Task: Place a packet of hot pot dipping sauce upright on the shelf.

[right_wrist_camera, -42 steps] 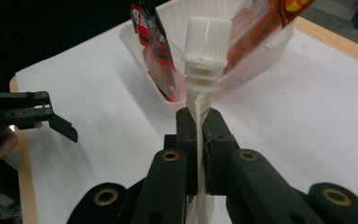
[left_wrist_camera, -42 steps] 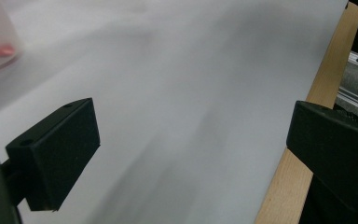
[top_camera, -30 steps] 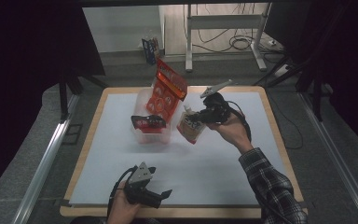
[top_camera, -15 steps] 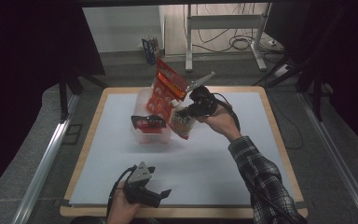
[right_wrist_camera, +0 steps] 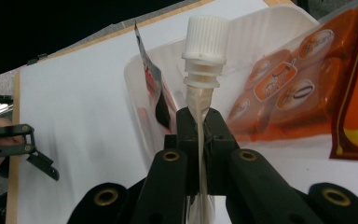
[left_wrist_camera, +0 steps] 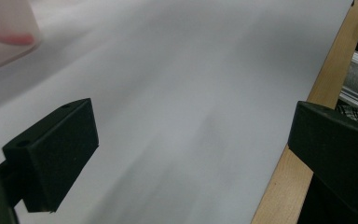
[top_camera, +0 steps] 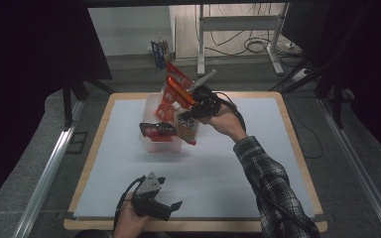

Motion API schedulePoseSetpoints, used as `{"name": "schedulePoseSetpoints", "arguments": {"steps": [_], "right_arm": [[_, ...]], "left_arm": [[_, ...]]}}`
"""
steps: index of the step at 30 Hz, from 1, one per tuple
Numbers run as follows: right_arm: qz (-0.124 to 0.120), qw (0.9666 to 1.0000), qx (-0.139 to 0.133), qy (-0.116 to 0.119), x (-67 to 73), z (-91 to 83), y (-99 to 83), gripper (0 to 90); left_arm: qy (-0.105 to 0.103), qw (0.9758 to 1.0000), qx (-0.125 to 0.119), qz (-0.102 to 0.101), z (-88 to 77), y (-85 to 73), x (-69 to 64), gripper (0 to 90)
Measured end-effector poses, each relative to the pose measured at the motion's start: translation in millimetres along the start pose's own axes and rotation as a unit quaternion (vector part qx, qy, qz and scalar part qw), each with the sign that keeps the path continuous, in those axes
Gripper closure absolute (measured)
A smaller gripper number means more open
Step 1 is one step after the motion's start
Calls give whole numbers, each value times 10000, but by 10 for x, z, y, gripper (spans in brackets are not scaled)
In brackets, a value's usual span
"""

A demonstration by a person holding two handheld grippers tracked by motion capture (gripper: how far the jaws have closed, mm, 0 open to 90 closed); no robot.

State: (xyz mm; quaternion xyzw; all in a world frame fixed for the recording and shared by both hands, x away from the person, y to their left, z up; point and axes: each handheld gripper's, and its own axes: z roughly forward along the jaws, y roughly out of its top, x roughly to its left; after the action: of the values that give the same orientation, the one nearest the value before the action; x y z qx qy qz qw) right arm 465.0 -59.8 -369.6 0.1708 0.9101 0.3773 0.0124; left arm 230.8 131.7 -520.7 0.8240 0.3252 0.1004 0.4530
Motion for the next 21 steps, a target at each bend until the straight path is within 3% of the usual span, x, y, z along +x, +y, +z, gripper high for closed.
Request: {"name": "schedulePoseSetpoints", "arguments": {"steps": [21], "right_arm": [[-5, 9999, -86, -50, 52, 383, 296, 875]], "left_arm": [[-5, 10000, 6, 11, -13, 0, 12, 14]]}}
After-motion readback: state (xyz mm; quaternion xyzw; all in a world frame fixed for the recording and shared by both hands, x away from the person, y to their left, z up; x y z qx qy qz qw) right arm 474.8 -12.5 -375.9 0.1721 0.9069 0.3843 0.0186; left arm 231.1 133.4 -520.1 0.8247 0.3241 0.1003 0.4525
